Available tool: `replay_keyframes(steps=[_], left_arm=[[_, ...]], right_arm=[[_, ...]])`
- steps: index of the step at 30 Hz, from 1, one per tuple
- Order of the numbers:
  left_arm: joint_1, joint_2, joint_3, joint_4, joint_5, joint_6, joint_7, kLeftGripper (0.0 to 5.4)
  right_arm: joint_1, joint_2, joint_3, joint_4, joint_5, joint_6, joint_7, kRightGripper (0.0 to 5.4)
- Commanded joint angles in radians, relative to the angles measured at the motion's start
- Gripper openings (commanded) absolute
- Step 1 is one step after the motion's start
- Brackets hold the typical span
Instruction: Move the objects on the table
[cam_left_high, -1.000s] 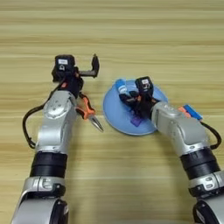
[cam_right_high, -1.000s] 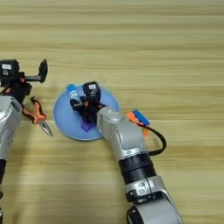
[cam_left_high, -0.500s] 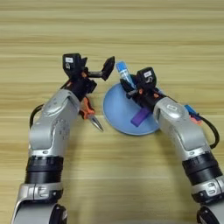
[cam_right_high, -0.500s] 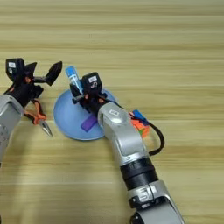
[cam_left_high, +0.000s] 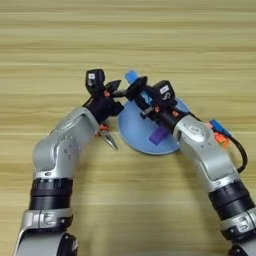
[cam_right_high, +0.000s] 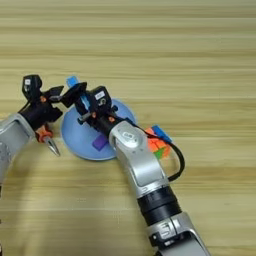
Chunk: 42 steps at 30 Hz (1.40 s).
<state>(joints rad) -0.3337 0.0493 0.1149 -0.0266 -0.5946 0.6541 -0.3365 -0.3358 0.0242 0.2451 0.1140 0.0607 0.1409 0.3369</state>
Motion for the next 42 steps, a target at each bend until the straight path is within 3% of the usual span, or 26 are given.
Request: replay_keyframes(steps=[1,12,20,42], left_arm=[[-0.02,-0.007,0.001,0.021,-0.017,0.022,-0.003,5.4],[-0.028,-0.009,0.023,0.02,-0.034,0.024,0.007,5.4],[-0.029,-0.01,0.046,-0.024,-0.075,0.051,0.019,5.4],[-0.03,-0.011,0.042,-0.001,-0.079,0.056,0.019,5.4]], right_arm=[[0.014,-0.005,0.015,-0.036,-0.009,-0.005,0.01,1.42],[0.051,-0.022,0.064,-0.063,-0.021,-0.003,0.037,1.42],[0.065,-0.031,0.08,-0.053,-0.033,-0.006,0.055,1.42],[0.018,-0.018,0.044,-0.138,-0.021,0.026,0.036,1.42]])
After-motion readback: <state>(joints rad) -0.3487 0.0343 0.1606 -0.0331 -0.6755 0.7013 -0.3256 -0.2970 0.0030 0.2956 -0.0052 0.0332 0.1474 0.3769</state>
